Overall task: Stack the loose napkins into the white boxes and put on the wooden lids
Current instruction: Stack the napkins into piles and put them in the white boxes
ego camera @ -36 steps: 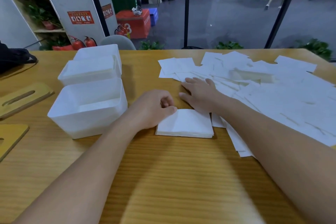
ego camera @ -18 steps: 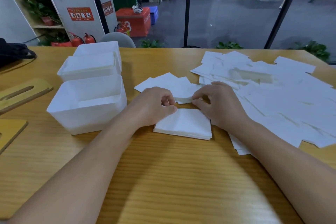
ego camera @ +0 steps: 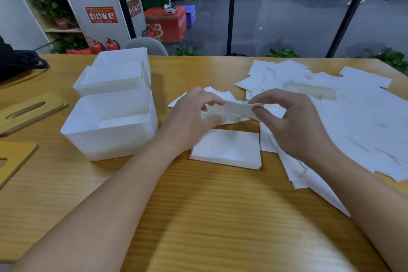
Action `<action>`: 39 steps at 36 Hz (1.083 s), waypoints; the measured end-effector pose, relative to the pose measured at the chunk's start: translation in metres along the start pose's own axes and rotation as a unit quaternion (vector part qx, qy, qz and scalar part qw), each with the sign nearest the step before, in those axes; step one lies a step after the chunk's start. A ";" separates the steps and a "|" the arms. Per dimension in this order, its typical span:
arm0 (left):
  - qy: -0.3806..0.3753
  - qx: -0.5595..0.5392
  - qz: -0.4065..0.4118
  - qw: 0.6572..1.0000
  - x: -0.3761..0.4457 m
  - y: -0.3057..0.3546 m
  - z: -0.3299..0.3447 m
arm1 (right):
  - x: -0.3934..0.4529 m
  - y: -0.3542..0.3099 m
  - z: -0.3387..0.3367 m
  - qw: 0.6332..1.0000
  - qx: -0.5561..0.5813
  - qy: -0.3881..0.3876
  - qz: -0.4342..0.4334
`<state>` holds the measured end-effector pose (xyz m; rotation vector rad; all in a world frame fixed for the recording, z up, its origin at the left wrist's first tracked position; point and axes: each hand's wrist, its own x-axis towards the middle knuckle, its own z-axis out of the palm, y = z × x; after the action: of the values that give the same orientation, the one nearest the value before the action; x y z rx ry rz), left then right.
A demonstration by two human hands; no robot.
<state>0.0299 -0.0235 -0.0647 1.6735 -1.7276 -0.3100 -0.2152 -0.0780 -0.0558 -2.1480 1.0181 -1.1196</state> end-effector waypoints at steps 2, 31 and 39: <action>0.014 -0.030 0.017 0.999 0.000 0.002 0.001 | -0.003 -0.001 -0.005 0.999 0.032 0.007 -0.007; -0.091 -0.126 -0.018 0.988 -0.003 0.008 -0.038 | -0.007 0.000 -0.013 0.982 0.143 -0.035 0.117; -0.187 -0.019 -0.082 0.979 -0.006 0.001 -0.032 | -0.016 0.003 -0.001 0.976 -0.017 -0.161 0.149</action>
<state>0.0481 -0.0083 -0.0430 1.8195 -1.8335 -0.7726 -0.2234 -0.0676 -0.0645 -2.0312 1.1601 -0.5948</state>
